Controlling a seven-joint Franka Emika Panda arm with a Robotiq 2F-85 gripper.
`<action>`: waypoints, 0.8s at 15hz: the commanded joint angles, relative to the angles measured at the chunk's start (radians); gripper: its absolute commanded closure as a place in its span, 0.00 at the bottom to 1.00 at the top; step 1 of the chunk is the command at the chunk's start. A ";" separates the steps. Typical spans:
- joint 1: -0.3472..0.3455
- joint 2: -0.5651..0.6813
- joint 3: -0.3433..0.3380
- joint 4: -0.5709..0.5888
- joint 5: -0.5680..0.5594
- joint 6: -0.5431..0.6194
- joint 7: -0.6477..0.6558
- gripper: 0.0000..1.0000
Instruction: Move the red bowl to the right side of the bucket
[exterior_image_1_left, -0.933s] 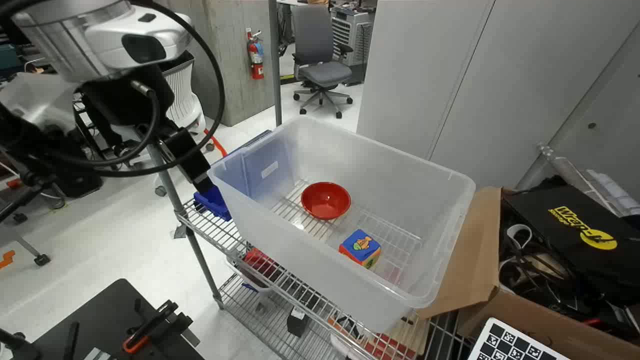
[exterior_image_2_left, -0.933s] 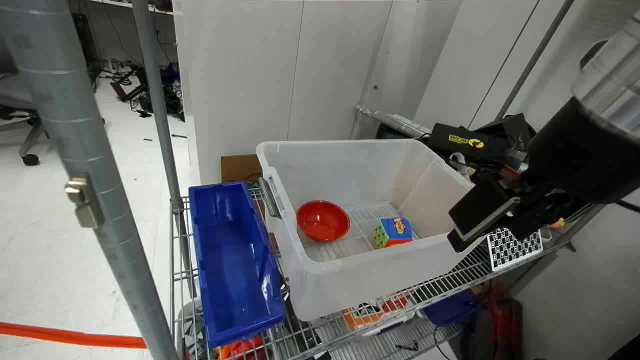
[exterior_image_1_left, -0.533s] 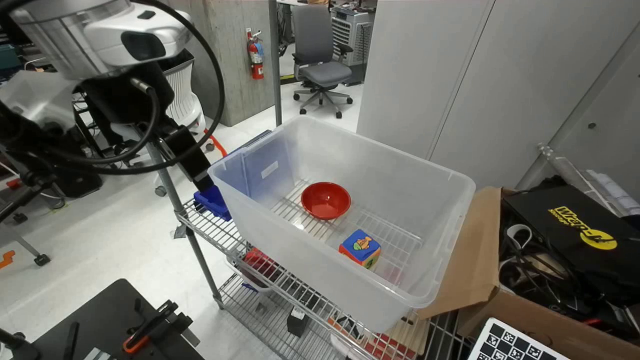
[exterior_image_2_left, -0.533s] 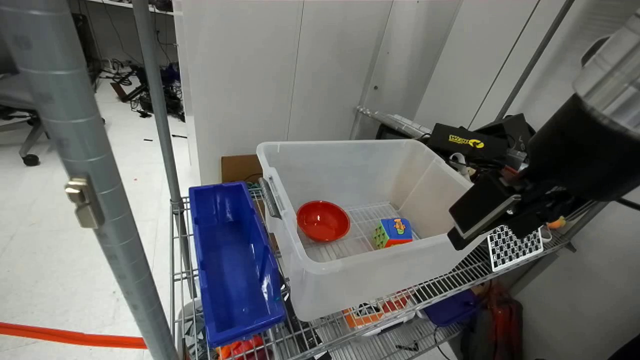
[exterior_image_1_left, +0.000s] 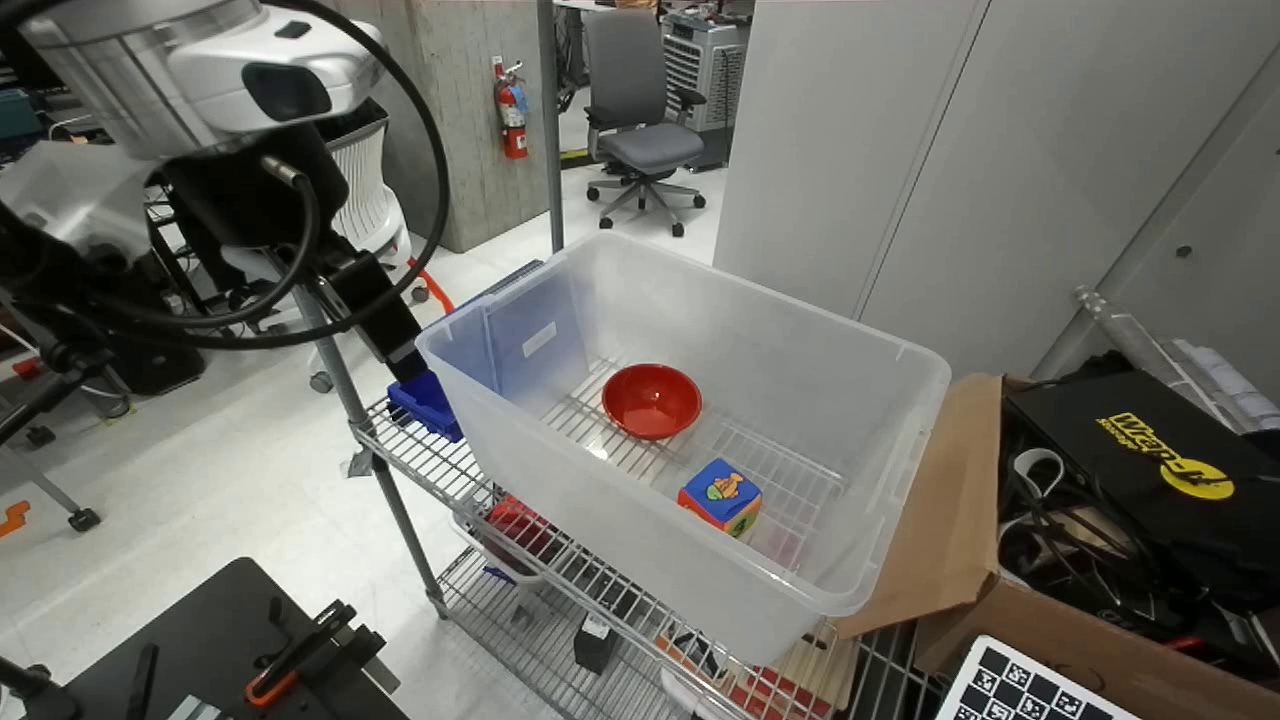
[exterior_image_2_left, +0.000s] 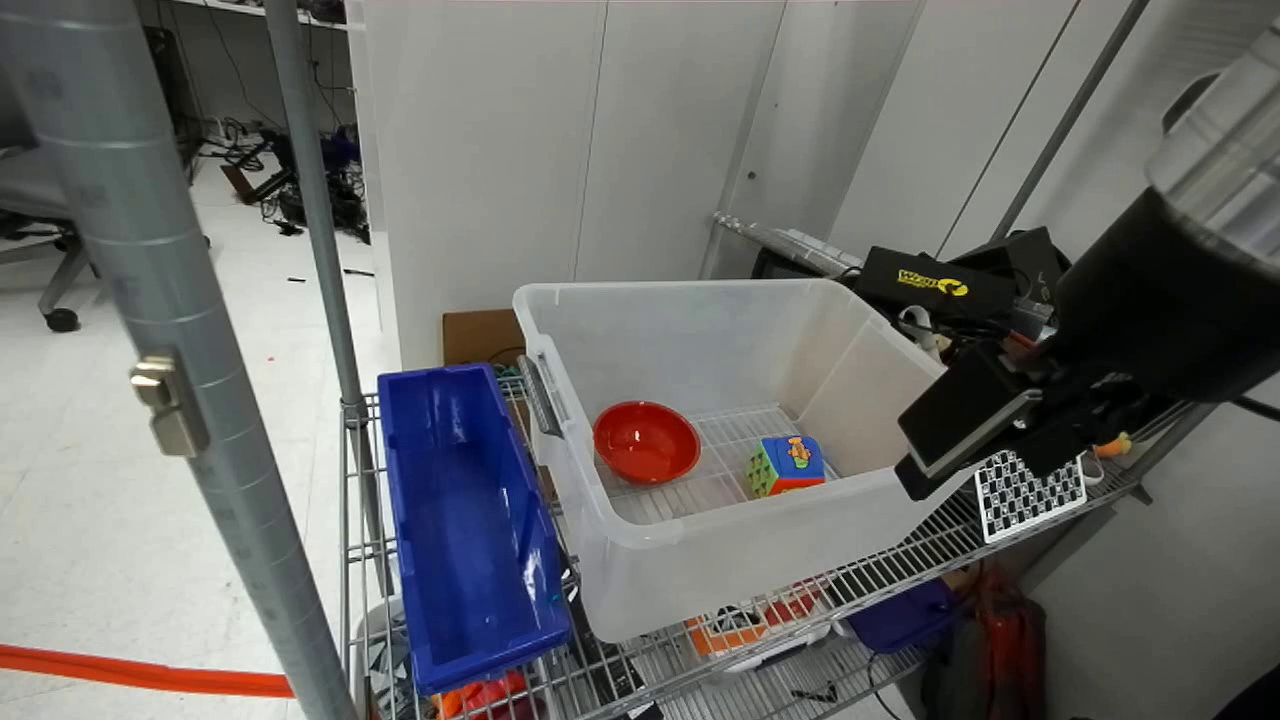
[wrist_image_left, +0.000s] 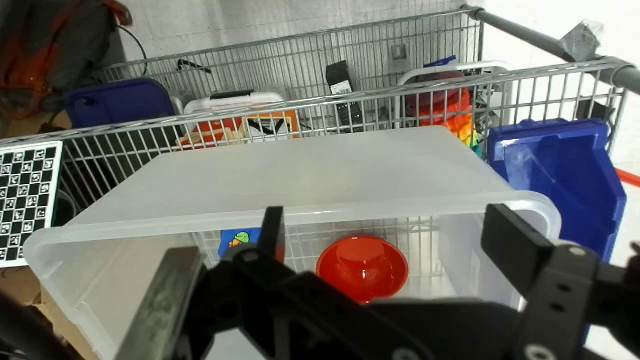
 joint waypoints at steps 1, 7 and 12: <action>0.016 0.001 -0.015 0.002 -0.007 -0.003 0.005 0.00; 0.016 0.001 -0.015 0.002 -0.007 -0.003 0.005 0.00; 0.019 0.108 -0.022 0.135 0.020 0.037 0.012 0.00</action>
